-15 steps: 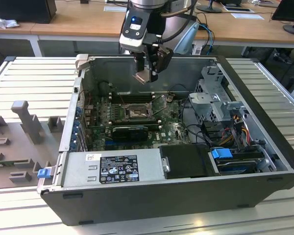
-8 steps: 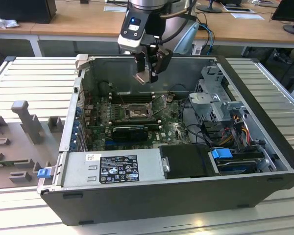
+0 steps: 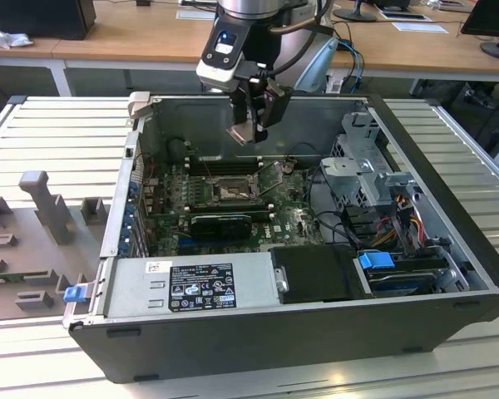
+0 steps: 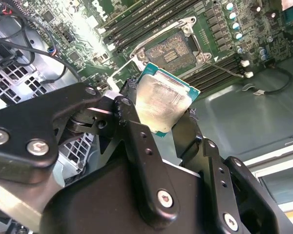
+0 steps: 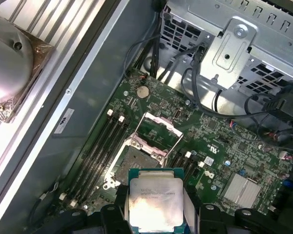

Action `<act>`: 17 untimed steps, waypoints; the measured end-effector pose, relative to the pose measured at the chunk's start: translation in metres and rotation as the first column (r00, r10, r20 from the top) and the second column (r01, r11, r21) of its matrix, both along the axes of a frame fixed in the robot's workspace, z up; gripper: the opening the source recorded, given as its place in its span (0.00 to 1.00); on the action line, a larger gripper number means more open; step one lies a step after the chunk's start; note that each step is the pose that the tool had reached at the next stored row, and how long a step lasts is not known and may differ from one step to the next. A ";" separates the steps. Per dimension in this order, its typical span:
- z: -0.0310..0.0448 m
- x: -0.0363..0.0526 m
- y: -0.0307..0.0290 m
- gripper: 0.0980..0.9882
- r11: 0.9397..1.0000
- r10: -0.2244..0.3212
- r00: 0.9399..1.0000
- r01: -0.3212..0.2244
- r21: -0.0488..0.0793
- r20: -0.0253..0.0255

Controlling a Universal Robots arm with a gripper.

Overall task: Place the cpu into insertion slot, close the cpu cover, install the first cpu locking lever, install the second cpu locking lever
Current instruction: 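Place the cpu into insertion slot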

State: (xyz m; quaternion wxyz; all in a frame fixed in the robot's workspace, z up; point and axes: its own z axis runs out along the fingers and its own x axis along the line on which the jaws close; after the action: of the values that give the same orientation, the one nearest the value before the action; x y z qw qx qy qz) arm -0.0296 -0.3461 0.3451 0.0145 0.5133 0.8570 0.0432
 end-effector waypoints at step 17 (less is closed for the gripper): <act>-0.0062 0.0001 0.0006 0.49 0.997 -0.080 0.997 0.080 0.000 -0.010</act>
State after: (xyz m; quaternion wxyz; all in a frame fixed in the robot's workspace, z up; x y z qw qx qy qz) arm -0.0295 -0.3455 0.3389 0.0122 0.5474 0.8358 0.0402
